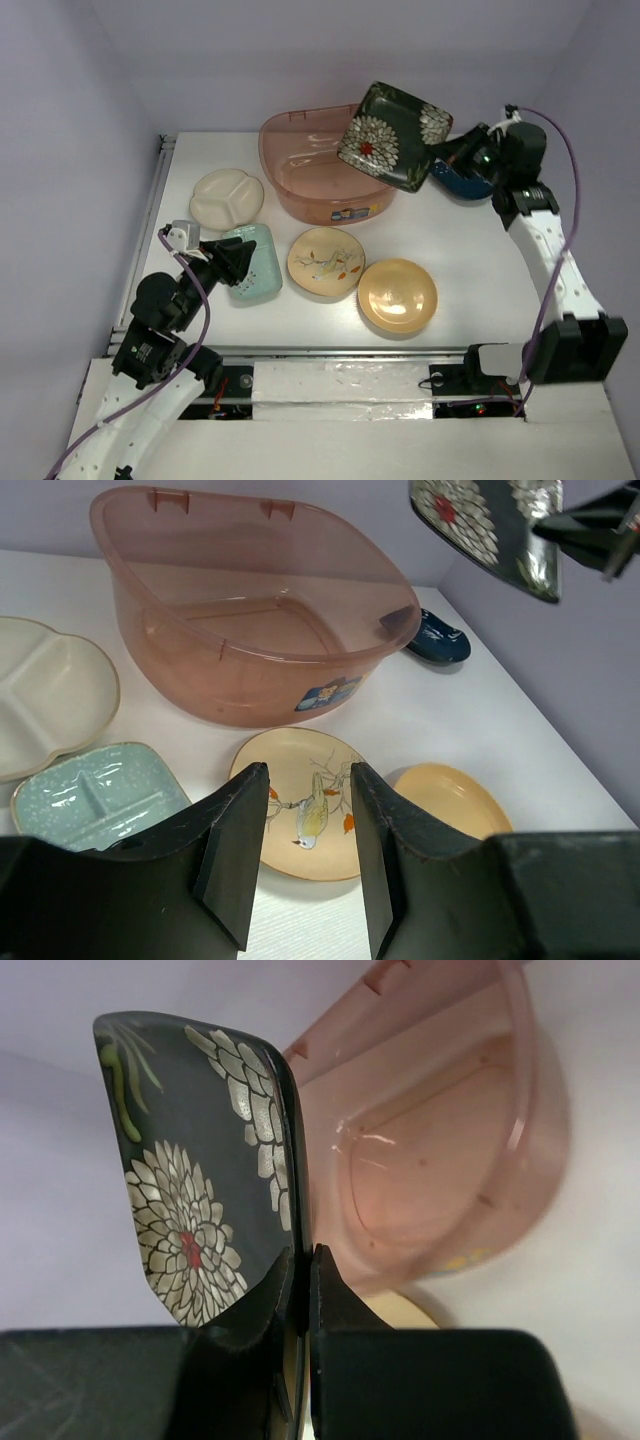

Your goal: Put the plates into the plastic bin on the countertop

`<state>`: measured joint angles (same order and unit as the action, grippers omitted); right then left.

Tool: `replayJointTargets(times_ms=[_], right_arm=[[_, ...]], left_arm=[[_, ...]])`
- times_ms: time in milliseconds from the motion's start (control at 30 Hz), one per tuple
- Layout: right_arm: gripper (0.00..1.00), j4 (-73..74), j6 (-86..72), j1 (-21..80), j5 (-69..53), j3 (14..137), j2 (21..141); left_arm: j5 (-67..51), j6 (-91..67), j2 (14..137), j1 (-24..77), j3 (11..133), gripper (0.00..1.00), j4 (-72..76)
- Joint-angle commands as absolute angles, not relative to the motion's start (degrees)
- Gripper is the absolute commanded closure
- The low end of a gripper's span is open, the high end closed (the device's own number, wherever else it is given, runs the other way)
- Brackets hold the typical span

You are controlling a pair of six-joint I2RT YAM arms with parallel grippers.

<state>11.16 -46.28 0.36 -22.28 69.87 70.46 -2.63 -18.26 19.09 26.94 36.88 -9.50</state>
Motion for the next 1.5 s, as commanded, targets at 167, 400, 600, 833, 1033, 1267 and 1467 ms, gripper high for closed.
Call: replayJointTargets(times_ms=[167, 400, 600, 833, 1033, 1267, 1467], right_arm=[[1.00, 5.0, -44.8, 6.8, -15.8, 94.3, 90.1], [1.00, 9.3, -43.0, 12.1, -12.4, 104.9, 104.5], [1.00, 15.9, -38.9, 14.9, -11.4, 114.2, 117.3], [1.00, 15.1, -39.4, 16.0, -12.1, 114.2, 122.8], [0.99, 18.5, -38.5, 17.7, -11.2, 117.1, 126.9], [0.48, 19.4, -38.8, 17.7, -10.1, 116.5, 127.4], [0.32, 19.4, -38.8, 17.7, -9.4, 116.2, 126.5]], left_arm=[[-2.5, -17.9, 20.6, 26.9, 38.2, 0.65, -7.7], [-2.5, -17.9, 20.4, 26.4, 38.1, 0.65, -7.8], [-3.2, -17.8, 20.7, 26.4, 38.1, 0.65, -7.7], [-3.4, -17.8, 20.7, 26.4, 38.1, 0.65, -7.6], [-3.7, -17.8, 20.7, 25.8, 38.0, 0.65, -7.6], [-3.8, -17.8, 20.6, 25.8, 38.0, 0.65, -7.5], [-3.7, -17.8, 20.4, 25.8, 38.1, 0.65, -7.6]])
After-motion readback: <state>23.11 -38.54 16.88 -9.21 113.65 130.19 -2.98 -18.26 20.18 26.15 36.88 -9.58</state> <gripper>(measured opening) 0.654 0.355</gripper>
